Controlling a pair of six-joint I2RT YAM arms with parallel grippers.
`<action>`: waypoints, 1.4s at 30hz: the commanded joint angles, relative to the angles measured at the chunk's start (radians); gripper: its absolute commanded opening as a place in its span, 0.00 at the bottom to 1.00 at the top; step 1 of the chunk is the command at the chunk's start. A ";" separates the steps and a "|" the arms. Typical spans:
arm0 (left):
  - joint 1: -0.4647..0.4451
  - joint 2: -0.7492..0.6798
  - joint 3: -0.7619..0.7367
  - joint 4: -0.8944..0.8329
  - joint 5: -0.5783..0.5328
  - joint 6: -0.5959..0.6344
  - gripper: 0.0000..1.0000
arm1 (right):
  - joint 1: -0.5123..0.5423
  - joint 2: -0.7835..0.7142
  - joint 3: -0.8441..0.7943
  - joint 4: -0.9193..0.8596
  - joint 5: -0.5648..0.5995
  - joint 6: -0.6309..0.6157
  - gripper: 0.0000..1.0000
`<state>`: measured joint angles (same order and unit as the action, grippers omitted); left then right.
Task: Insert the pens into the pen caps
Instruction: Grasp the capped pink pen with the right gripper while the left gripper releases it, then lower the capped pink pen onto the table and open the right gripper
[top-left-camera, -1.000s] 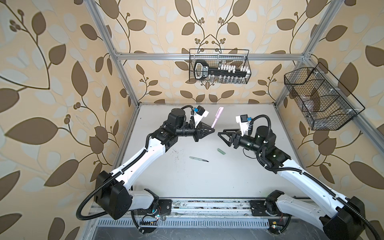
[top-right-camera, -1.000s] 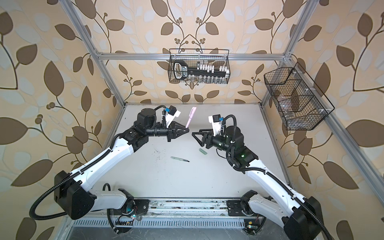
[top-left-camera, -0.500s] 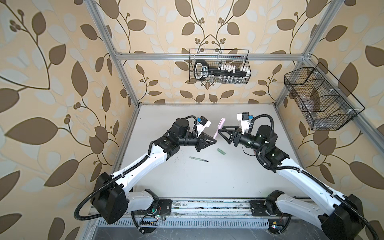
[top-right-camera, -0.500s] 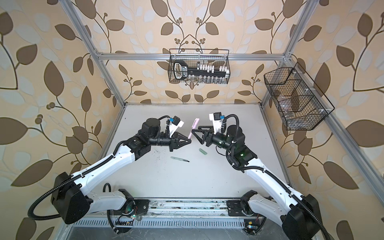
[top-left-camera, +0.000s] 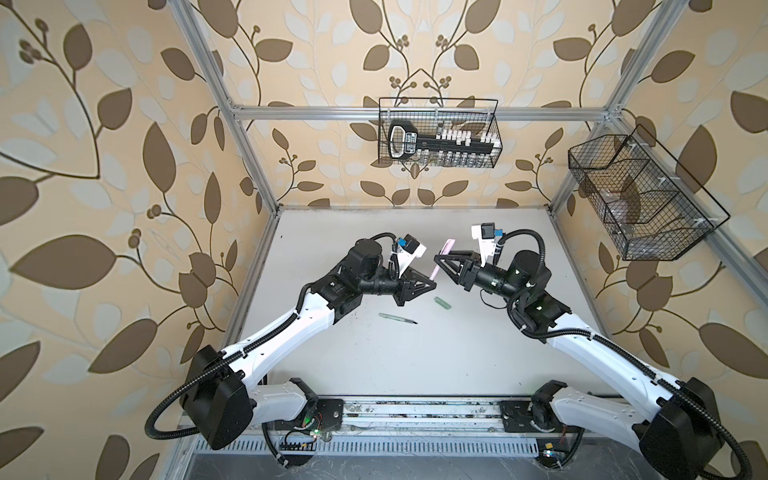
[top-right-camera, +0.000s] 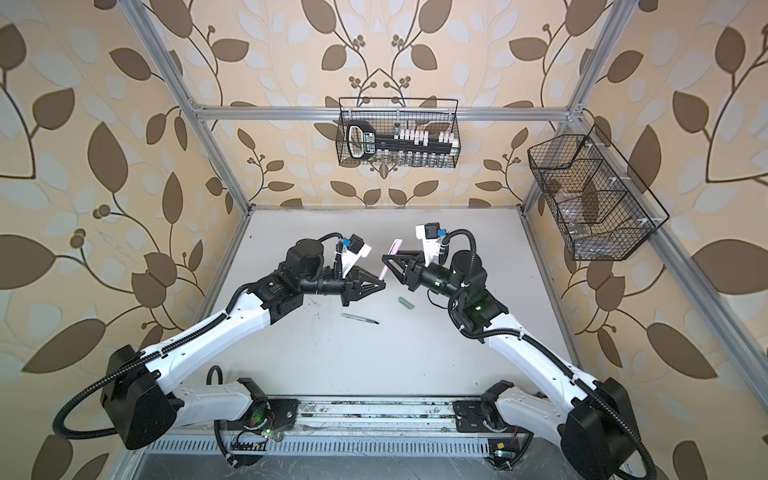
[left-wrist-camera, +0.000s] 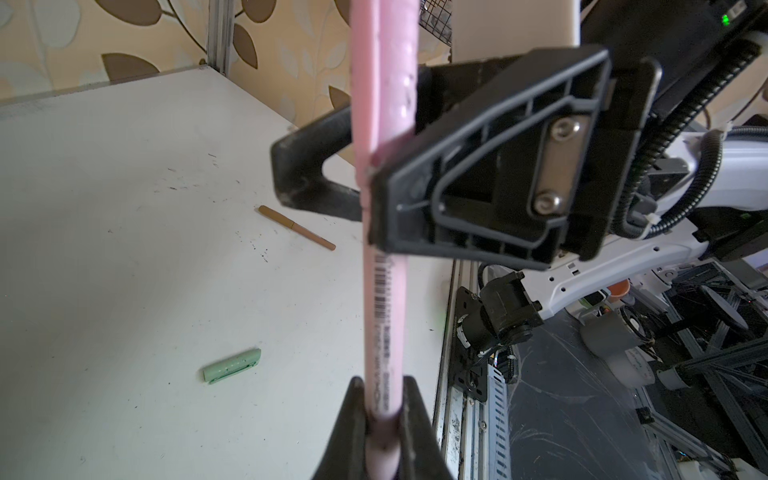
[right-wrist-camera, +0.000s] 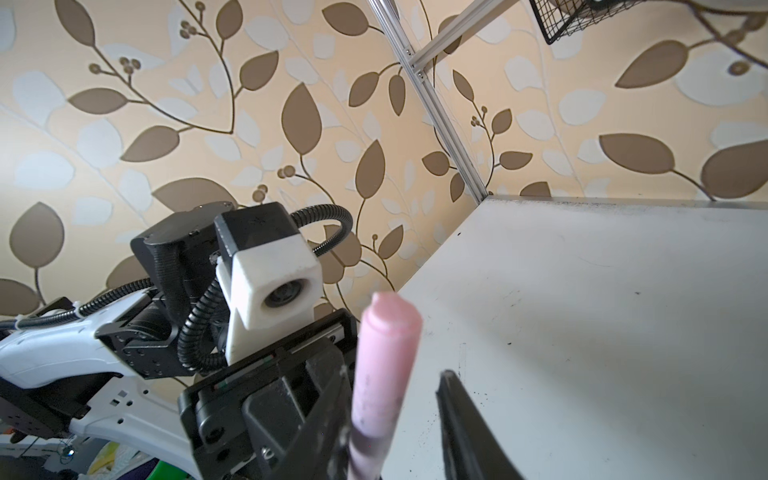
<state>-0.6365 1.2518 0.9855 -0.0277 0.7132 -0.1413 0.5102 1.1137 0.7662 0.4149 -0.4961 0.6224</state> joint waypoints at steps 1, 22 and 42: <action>-0.015 0.006 0.029 0.021 -0.007 0.012 0.00 | 0.005 0.025 0.034 -0.007 -0.037 0.008 0.29; -0.014 -0.189 -0.007 -0.334 -0.611 -0.022 0.99 | -0.140 0.094 0.288 -0.929 0.230 -0.289 0.00; 0.000 -0.267 -0.075 -0.506 -0.893 -0.148 0.99 | -0.250 0.554 0.248 -1.031 0.534 -0.454 0.01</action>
<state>-0.6464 1.0077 0.9100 -0.5190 -0.1345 -0.2672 0.2718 1.6367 0.9802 -0.5976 -0.0223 0.2108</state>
